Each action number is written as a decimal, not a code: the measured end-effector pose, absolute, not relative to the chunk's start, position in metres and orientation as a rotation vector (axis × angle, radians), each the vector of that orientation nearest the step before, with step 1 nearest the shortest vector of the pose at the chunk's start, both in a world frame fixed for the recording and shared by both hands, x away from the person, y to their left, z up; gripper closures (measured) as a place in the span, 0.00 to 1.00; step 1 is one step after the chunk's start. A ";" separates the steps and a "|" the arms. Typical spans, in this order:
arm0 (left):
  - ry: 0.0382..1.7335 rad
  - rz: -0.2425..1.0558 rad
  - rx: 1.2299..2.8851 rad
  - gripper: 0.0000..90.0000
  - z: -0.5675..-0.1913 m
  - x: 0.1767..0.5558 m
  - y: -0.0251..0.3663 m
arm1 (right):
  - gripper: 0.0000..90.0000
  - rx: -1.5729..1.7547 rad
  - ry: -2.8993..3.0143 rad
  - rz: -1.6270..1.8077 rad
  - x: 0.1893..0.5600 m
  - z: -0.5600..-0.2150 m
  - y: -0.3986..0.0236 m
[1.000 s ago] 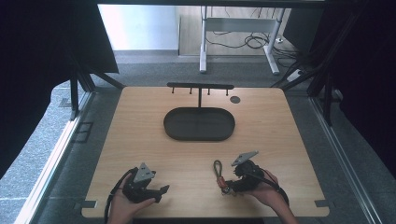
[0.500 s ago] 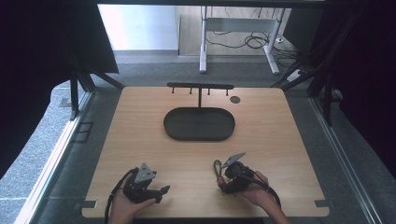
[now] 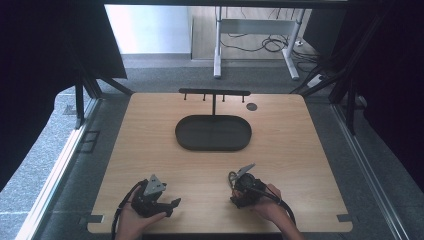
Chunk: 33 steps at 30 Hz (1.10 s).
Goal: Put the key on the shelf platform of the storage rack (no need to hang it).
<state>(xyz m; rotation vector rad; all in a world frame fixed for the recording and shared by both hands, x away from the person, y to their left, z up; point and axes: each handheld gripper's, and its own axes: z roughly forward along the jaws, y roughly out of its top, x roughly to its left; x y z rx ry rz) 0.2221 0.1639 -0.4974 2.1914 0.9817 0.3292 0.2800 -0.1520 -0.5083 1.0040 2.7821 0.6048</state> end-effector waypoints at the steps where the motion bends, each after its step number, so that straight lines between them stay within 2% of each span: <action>1: 0.982 0.330 2.191 0.31 -0.497 0.222 0.164 | 0.61 1.001 2.780 0.601 0.280 -0.508 -0.152; 7: 0.979 0.329 2.197 0.31 -0.498 0.222 0.163 | 0.73 1.021 2.769 0.571 0.280 -0.507 -0.153; 17: 0.981 0.327 2.201 0.31 -0.499 0.223 0.163 | 0.74 1.017 2.784 0.582 0.283 -0.505 -0.155; 33: 0.980 0.328 2.200 0.31 -0.498 0.223 0.163 | 0.75 1.004 2.712 0.737 0.297 -0.448 -0.179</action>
